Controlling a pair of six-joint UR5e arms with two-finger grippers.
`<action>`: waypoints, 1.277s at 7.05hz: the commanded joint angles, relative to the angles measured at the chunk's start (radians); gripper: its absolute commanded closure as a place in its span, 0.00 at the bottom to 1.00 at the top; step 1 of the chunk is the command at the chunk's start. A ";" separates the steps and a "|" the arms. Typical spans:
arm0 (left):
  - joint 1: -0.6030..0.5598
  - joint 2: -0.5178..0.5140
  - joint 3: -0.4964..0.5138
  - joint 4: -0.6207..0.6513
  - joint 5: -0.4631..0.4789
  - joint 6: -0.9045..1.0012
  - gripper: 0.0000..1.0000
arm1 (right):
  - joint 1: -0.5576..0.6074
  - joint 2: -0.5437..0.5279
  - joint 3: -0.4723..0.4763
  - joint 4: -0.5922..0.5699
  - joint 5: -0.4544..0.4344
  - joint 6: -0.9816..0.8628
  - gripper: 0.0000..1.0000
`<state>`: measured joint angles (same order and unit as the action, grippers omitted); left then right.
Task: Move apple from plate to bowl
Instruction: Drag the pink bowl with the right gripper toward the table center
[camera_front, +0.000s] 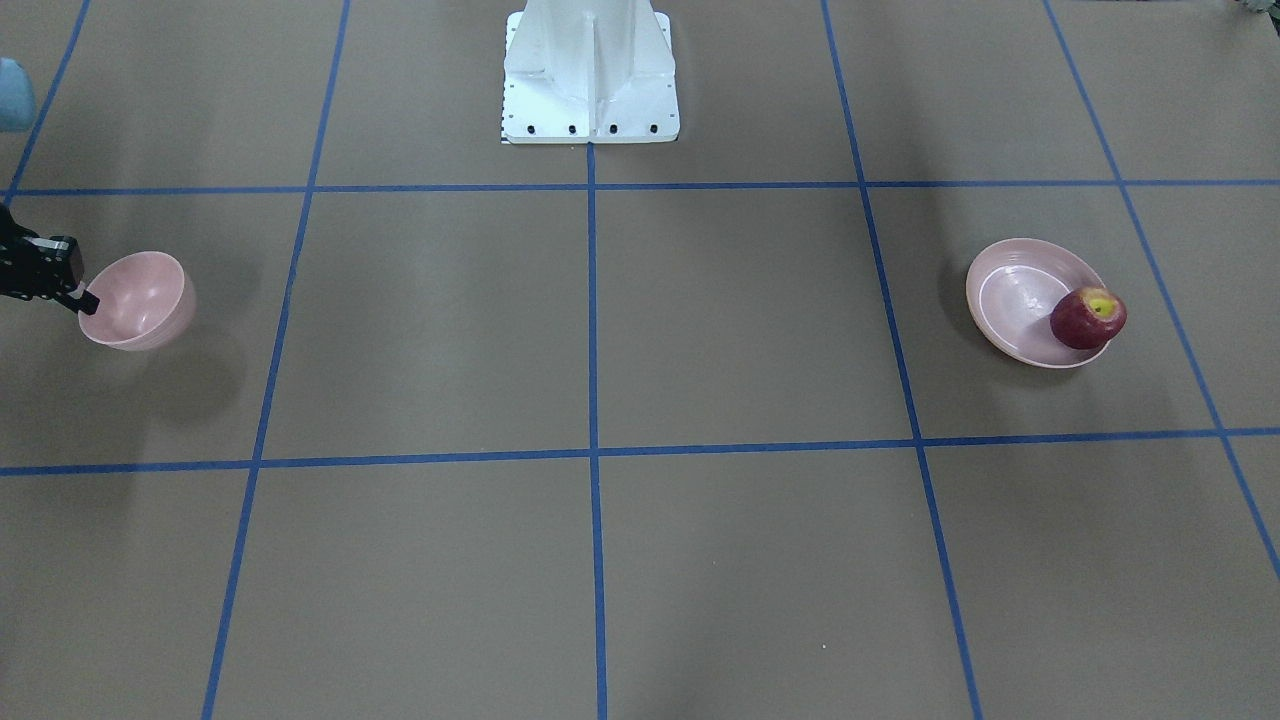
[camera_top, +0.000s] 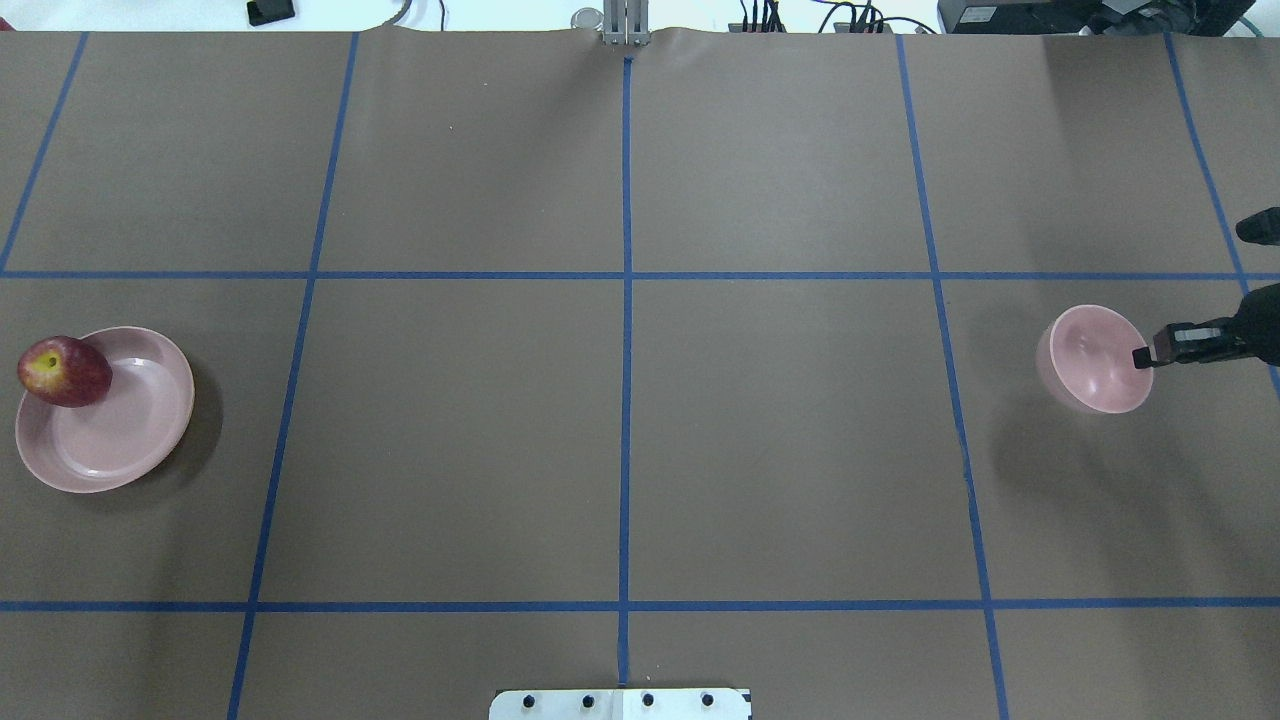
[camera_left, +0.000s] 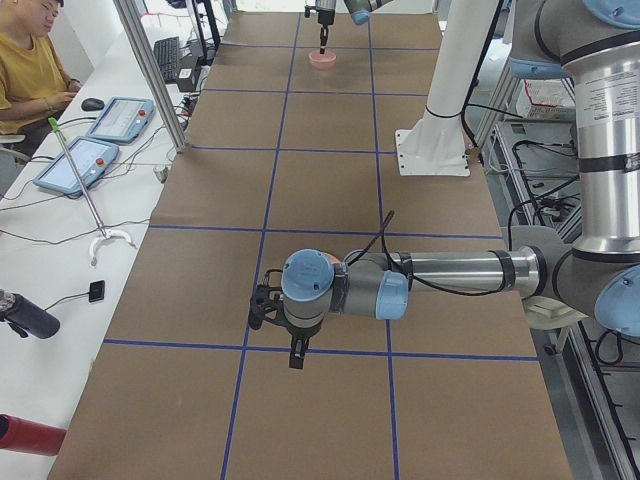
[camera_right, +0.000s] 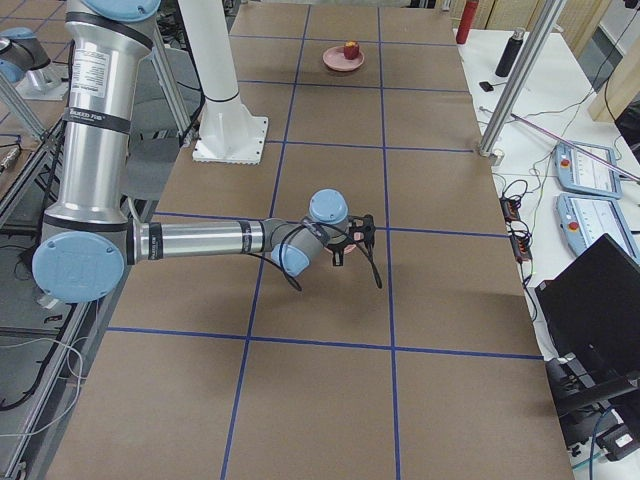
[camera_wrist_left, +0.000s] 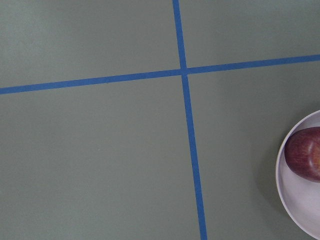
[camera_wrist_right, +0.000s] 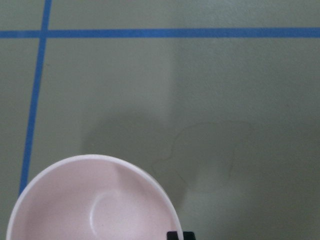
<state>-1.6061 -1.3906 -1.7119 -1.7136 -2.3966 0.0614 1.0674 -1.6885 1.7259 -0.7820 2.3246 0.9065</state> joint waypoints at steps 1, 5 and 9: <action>0.000 0.005 0.000 0.000 -0.026 -0.002 0.02 | -0.062 0.151 0.009 -0.017 -0.010 0.232 1.00; 0.000 0.007 0.000 0.003 -0.026 0.000 0.02 | -0.372 0.446 0.020 -0.278 -0.340 0.504 1.00; 0.014 0.007 0.005 0.002 -0.026 0.000 0.02 | -0.582 0.775 -0.051 -0.687 -0.547 0.600 1.00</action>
<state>-1.6005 -1.3837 -1.7087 -1.7111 -2.4222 0.0613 0.5304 -0.9870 1.7075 -1.4101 1.8092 1.4714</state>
